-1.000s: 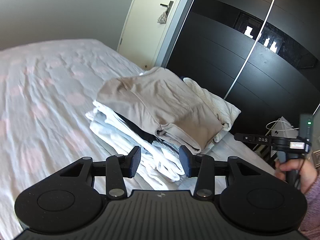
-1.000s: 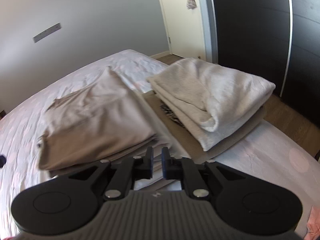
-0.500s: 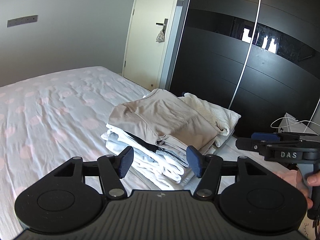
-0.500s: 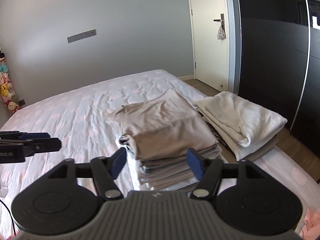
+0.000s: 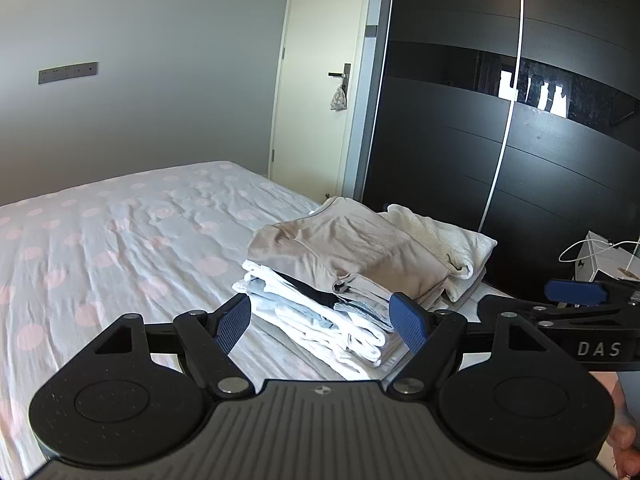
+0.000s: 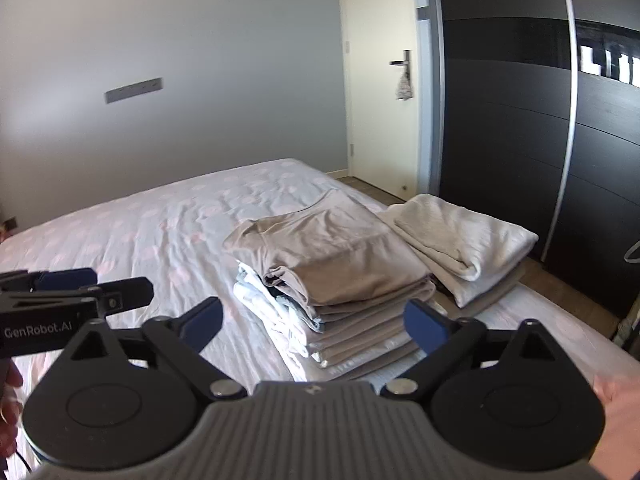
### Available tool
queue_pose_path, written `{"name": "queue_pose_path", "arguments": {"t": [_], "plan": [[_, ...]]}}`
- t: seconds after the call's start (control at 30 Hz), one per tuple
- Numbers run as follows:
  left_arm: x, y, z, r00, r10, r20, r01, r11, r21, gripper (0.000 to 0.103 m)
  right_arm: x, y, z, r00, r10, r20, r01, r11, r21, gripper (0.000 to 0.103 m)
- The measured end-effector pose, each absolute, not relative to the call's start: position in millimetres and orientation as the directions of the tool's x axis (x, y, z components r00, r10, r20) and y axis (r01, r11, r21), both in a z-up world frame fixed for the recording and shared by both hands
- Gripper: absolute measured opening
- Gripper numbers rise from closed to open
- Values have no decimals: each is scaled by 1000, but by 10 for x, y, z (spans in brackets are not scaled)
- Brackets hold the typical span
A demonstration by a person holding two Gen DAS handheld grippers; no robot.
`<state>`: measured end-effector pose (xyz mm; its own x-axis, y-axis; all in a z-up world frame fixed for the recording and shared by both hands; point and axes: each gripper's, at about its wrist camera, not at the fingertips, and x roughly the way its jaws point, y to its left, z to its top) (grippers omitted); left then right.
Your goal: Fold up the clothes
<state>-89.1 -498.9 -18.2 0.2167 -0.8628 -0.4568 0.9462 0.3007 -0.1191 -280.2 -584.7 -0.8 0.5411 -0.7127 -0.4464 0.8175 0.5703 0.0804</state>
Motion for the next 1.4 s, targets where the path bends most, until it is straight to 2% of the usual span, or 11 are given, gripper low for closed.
{"name": "queue_pose_path", "arguments": {"t": [0.3,0.97,1.4], "plan": [[-956,-4796,-363,260,-843,-471,902,386,-193,76,-2963,-5630,-168,505,-722,-472,833,551,49,101],[-1224,-4756,-411,366,-816,-448,910,415,-12,78,-2879,-5516,-310,529,-693,-490,807,590,35,101],[-1242,-4737,-377,367,-814,-451,913,409,4,78,-2869,-5458,-282,536,-706,-464,807,590,34,101]]}}
